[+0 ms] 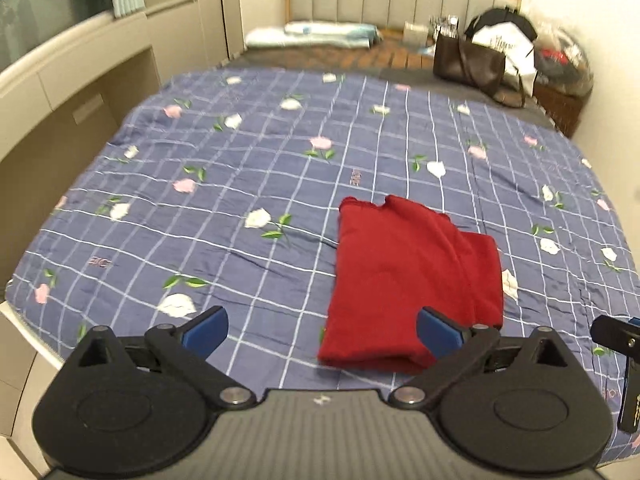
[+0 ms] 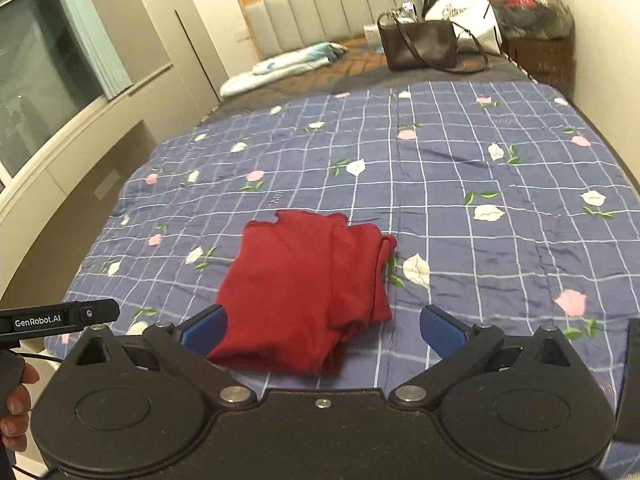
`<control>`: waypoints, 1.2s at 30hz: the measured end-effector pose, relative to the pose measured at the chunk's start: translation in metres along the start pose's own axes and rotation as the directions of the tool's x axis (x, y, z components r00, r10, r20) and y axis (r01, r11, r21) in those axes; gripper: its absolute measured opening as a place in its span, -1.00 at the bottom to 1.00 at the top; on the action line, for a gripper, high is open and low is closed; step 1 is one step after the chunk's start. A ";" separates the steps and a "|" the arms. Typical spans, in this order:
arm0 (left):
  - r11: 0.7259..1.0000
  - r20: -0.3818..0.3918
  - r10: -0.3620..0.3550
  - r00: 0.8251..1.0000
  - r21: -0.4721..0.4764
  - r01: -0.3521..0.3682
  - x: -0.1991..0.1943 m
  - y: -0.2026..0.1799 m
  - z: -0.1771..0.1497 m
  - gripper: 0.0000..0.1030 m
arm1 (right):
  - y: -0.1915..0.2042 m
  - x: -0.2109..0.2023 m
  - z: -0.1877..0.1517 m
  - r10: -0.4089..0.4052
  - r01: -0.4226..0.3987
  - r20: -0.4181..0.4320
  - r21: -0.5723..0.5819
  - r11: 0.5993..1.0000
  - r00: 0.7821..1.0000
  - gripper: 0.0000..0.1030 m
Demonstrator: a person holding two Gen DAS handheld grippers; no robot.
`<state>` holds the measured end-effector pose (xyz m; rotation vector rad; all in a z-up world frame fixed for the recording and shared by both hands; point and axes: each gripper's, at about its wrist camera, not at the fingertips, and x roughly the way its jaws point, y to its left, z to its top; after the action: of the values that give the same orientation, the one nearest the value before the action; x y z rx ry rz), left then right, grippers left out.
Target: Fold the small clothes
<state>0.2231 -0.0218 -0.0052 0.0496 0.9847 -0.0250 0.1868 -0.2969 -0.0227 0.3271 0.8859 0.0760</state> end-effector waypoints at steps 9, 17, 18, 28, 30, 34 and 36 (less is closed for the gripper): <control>1.000 0.081 0.015 0.997 0.025 -0.017 -0.060 0.019 -0.070 0.99 | 0.018 -0.061 -0.055 0.035 -0.034 0.014 -0.046 0.998 0.999 0.99; 0.998 0.091 0.009 0.996 0.054 -0.014 -0.085 0.023 -0.116 0.99 | 0.020 -0.090 -0.086 0.028 -0.028 -0.005 -0.063 0.998 1.000 0.99; 0.998 0.091 0.008 0.996 0.058 -0.013 -0.086 0.023 -0.120 0.99 | 0.018 -0.092 -0.088 0.026 -0.026 -0.004 -0.056 0.998 1.000 0.99; 0.998 0.088 -0.003 0.996 0.063 -0.003 -0.093 0.021 -0.132 0.99 | 0.008 -0.098 -0.098 0.018 -0.019 -0.022 -0.029 0.999 1.000 0.99; 0.998 0.085 -0.002 0.996 0.064 -0.004 -0.093 0.020 -0.132 0.99 | 0.008 -0.098 -0.098 0.019 -0.020 -0.024 -0.029 0.999 1.000 0.99; 0.998 0.085 -0.003 0.996 0.068 -0.003 -0.093 0.020 -0.131 0.99 | 0.008 -0.098 -0.098 0.019 -0.020 -0.025 -0.029 0.999 1.000 0.99; 0.997 0.081 -0.002 0.997 0.071 -0.004 -0.091 0.019 -0.130 0.99 | 0.008 -0.098 -0.098 0.020 -0.021 -0.026 -0.027 0.999 0.999 0.99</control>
<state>0.0654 0.0043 0.0000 0.1140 0.9025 -0.0609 0.0499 -0.2847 -0.0047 0.3101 0.9068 0.1115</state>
